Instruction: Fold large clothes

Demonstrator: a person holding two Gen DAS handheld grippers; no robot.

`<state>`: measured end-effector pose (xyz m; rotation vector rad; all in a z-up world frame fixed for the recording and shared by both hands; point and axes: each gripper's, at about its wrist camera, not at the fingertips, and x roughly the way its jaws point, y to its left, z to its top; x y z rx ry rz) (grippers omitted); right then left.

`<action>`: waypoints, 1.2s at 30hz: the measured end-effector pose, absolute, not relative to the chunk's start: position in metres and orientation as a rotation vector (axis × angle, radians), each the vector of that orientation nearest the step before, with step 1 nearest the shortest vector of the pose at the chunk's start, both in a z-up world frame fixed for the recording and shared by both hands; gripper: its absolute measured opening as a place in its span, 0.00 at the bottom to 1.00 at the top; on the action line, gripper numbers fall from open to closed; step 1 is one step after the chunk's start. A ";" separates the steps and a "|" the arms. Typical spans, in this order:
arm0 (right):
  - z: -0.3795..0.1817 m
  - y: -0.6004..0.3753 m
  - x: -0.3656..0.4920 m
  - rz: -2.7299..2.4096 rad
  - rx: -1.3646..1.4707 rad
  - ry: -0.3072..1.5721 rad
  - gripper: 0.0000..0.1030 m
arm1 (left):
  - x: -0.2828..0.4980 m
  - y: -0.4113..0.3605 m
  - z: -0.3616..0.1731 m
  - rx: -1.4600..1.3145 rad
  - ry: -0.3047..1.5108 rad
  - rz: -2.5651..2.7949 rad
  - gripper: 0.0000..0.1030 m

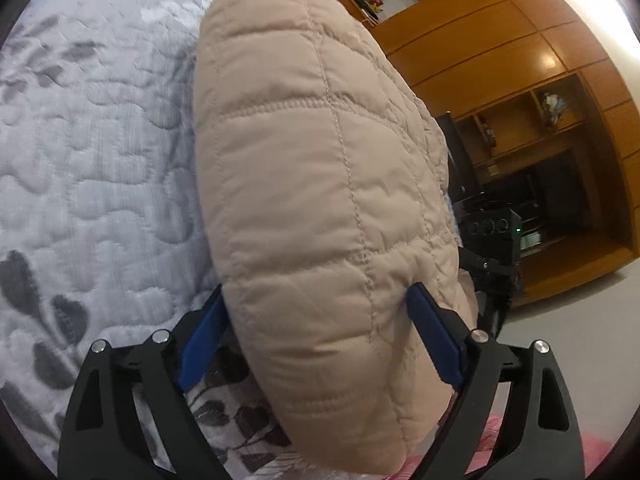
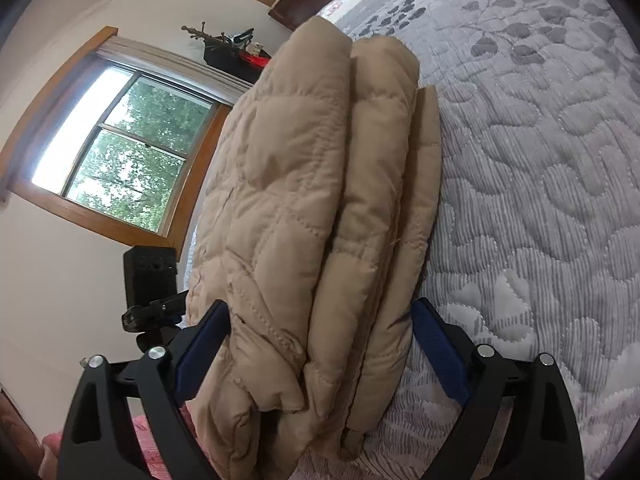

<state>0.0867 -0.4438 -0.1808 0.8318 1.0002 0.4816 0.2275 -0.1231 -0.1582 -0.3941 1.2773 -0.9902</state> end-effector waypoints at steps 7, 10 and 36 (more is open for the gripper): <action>-0.179 -0.429 0.106 0.504 0.811 0.995 0.91 | 0.230 -0.145 -0.163 -0.383 1.272 -1.027 0.89; -0.176 -0.424 0.109 0.502 0.790 0.989 0.82 | 0.225 -0.146 -0.160 -0.388 1.262 -1.034 0.87; -0.061 -0.364 0.150 0.572 0.512 0.815 0.43 | 0.220 -0.089 -0.081 -0.403 0.954 -0.997 0.62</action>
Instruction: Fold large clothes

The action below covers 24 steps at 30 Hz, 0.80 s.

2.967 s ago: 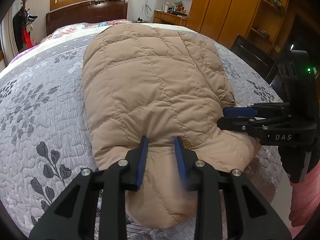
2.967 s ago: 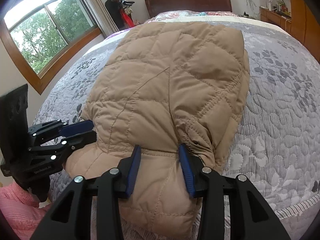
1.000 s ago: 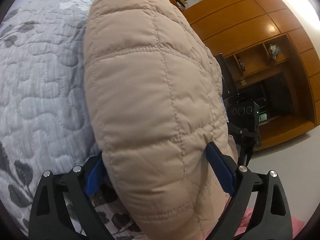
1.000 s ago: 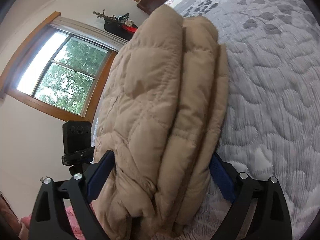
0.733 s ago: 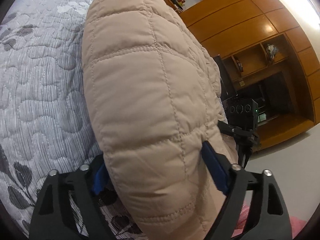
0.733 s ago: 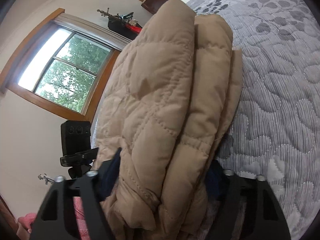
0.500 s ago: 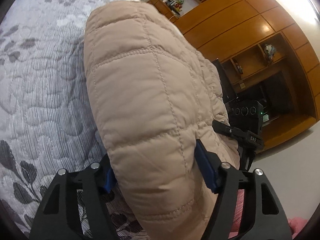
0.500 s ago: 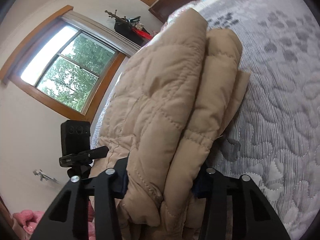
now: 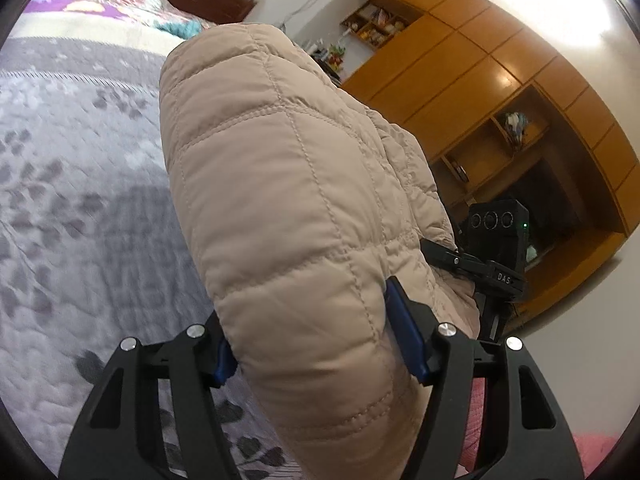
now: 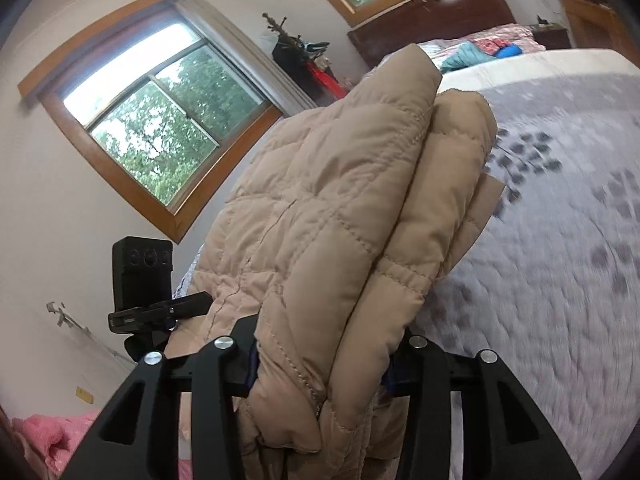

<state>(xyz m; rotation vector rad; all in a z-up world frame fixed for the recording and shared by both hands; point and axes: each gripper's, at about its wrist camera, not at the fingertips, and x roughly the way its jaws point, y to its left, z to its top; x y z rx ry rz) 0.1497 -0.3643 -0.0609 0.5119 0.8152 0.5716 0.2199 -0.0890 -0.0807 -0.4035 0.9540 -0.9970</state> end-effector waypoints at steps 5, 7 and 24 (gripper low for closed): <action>-0.056 -0.346 0.192 0.592 0.470 0.826 0.42 | 0.242 -0.064 -0.079 -0.413 0.917 -0.936 0.62; -0.057 -0.337 0.213 0.596 0.453 0.828 0.43 | 0.254 -0.054 -0.082 -0.418 0.903 -0.912 0.62; -0.142 -0.317 0.300 0.594 0.529 0.978 0.49 | 0.330 -0.035 -0.148 -0.453 1.021 -0.793 0.69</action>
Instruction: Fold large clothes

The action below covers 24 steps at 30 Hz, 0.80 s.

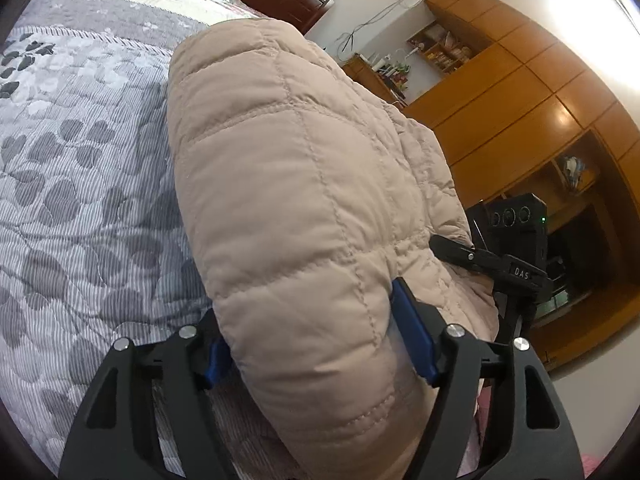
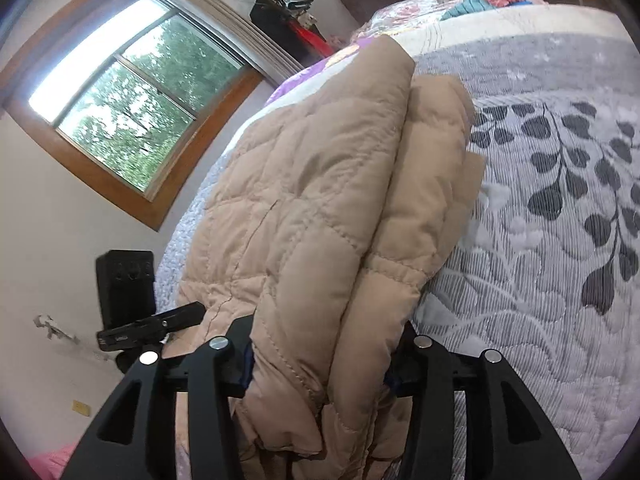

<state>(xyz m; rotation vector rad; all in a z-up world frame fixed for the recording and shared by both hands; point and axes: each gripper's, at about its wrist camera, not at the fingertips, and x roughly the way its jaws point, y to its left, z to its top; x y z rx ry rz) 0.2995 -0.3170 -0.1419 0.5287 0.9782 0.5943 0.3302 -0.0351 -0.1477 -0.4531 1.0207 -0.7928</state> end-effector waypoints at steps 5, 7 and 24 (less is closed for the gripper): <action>-0.131 -0.325 0.282 0.548 0.482 0.976 0.69 | 0.318 -0.037 -0.135 -0.406 1.032 -0.734 0.76; -0.123 -0.331 0.266 0.522 0.453 0.959 0.73 | 0.309 -0.033 -0.130 -0.388 1.025 -0.712 0.79; -0.159 -0.349 0.201 0.466 0.437 1.009 0.75 | 0.257 -0.017 -0.141 -0.316 0.998 -0.678 0.87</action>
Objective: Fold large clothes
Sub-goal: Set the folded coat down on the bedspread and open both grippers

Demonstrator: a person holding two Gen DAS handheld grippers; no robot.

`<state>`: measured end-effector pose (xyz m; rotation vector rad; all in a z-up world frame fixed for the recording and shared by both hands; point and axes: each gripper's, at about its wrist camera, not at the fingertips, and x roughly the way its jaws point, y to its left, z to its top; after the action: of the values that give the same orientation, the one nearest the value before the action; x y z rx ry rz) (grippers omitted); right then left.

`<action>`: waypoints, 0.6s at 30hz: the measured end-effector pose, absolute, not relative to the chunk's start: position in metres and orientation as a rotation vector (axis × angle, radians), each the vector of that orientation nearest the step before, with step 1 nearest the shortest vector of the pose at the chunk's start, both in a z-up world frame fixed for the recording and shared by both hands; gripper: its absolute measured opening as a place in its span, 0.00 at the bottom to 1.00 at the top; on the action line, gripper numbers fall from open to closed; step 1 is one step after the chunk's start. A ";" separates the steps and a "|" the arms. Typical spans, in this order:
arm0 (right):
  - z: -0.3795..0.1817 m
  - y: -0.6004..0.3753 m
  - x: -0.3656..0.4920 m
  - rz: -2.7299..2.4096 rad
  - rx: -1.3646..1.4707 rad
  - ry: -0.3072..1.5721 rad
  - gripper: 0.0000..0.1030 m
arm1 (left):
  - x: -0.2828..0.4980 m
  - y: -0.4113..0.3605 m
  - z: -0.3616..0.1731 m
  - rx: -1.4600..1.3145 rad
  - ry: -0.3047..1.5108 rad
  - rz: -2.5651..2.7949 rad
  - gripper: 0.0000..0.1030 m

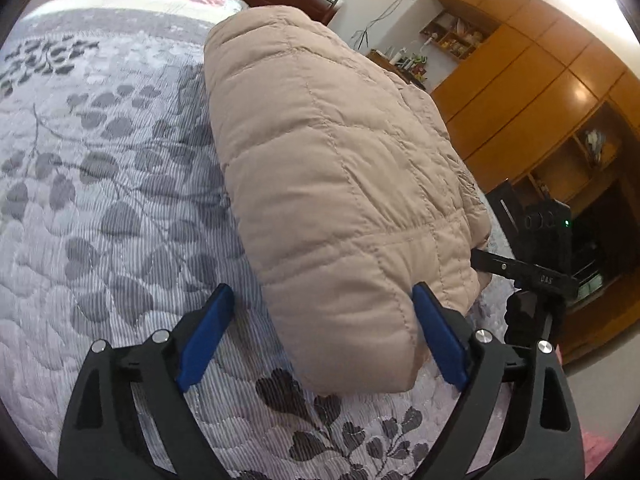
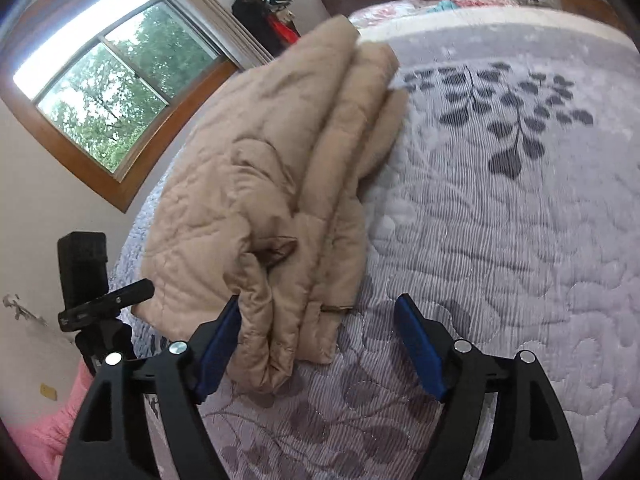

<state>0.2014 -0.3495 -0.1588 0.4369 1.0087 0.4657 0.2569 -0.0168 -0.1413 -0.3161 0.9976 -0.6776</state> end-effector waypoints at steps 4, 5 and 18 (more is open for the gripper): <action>-0.142 -0.351 0.191 0.438 0.407 0.971 0.74 | 0.247 -0.020 -0.122 -0.261 0.966 -0.637 0.85; -0.136 -0.349 0.186 0.424 0.384 0.959 0.74 | 0.243 -0.022 -0.115 -0.237 0.955 -0.615 0.85; -0.089 -0.305 0.121 0.162 0.220 0.891 0.96 | 0.183 -0.026 -0.071 0.012 0.854 -0.331 0.93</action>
<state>0.1214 -0.3051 -0.0894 0.2204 0.8910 0.1619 0.1827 -0.0260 -0.0705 0.0116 0.8539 -0.3308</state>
